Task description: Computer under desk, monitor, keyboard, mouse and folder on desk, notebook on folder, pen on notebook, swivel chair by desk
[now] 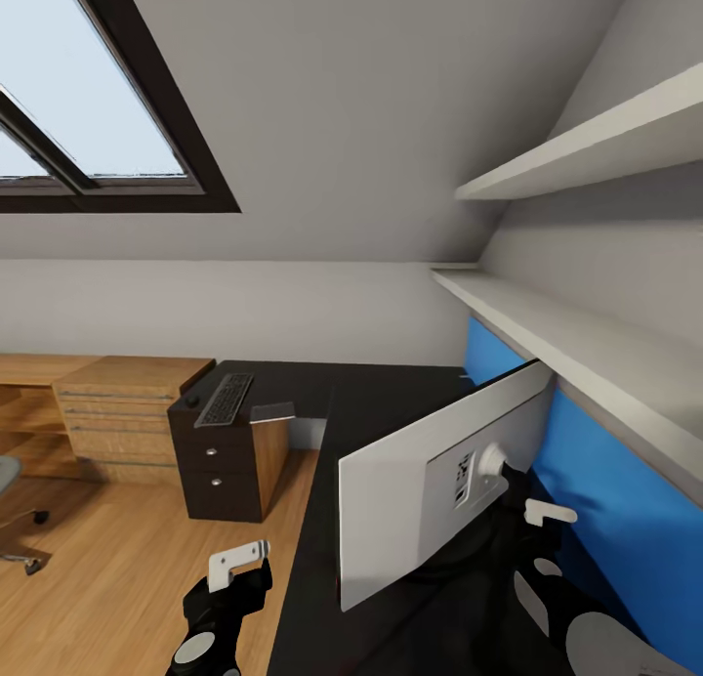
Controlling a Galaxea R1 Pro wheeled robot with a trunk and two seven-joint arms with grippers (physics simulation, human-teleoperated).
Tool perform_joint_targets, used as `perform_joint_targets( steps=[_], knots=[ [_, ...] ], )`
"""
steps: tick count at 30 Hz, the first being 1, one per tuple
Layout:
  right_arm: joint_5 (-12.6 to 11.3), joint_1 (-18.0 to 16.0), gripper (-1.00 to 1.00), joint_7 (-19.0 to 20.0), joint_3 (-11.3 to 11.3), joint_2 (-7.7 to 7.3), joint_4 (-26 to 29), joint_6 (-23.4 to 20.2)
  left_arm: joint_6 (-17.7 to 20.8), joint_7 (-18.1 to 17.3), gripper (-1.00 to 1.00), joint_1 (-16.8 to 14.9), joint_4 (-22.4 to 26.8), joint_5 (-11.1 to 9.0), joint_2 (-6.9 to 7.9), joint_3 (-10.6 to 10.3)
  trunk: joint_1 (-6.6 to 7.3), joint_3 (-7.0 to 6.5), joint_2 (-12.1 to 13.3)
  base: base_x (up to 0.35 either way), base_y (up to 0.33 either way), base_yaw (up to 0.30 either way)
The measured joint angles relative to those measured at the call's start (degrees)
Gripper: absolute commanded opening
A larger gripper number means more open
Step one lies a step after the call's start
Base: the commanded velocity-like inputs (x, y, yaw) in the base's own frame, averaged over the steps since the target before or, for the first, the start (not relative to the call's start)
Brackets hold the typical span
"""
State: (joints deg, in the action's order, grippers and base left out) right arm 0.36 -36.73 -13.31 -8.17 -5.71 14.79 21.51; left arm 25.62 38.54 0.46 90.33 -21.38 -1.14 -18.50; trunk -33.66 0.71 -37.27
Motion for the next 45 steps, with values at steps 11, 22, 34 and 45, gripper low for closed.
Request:
perform_joint_targets(
  steps=[11,22,34,45],
  knots=[
    [-0.06,0.0,-1.0,0.0,0.0,0.0,0.03,0.0,0.0,0.0,1.0,0.0,0.02,0.0,0.0,0.0,-0.01,0.0,0.0,0.016,0.0,0.0],
    [-0.09,0.0,-1.0,0.0,0.02,0.0,0.07,0.0,0.0,0.0,1.0,0.0,0.01,0.0,0.0,0.01,-0.01,0.0,0.0,0.0,0.0,0.0],
    [-0.15,0.0,-1.0,-0.02,-0.16,0.0,0.07,0.05,0.0,0.0,1.0,0.0,0.01,0.0,0.0,0.0,-0.01,0.0,0.0,0.106,0.0,0.0],
    [-0.09,-0.01,-1.0,-0.02,-0.19,-0.01,0.05,0.07,0.0,0.0,1.0,0.0,0.02,0.0,0.0,0.0,-0.01,0.0,0.0,0.019,0.0,0.0]
  ],
)
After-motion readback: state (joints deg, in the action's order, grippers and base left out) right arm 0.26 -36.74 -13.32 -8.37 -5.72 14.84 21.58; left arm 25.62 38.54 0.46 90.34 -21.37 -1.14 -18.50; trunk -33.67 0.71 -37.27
